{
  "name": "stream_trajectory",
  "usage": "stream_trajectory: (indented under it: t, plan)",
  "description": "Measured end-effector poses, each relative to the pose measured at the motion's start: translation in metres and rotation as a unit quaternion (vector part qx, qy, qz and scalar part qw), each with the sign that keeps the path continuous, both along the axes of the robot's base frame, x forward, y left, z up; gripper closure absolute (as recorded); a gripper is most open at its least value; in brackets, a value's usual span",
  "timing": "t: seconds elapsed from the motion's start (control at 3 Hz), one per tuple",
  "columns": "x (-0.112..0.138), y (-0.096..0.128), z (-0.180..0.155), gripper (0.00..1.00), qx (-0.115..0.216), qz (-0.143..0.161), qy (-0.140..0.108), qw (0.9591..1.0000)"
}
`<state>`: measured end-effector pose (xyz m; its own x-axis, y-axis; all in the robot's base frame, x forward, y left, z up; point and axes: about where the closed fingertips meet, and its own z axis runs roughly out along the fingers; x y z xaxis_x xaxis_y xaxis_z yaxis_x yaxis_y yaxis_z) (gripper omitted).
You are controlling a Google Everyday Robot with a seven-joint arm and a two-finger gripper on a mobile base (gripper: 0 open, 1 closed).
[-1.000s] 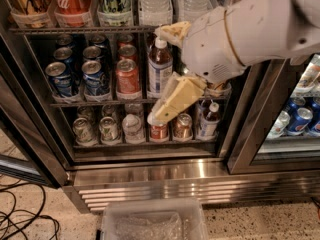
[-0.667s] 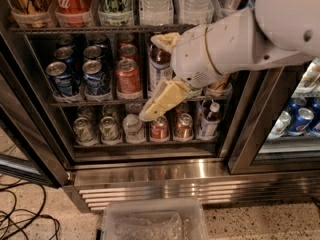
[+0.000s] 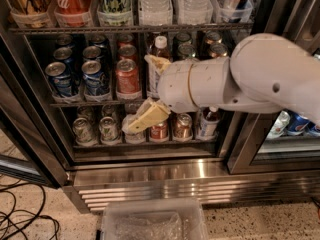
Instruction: Pick coke can from middle shelf of fridge
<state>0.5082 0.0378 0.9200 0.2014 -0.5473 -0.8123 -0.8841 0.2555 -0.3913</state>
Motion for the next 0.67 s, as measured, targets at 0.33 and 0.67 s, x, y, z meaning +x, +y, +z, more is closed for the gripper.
stream_trajectory:
  t: [0.33, 0.67]
  plan:
    - [-0.011, 0.021, -0.022, 0.00, 0.045, -0.011, -0.005, 0.9989]
    - [-0.026, 0.049, -0.031, 0.00, 0.079, -0.004, -0.010, 0.9968]
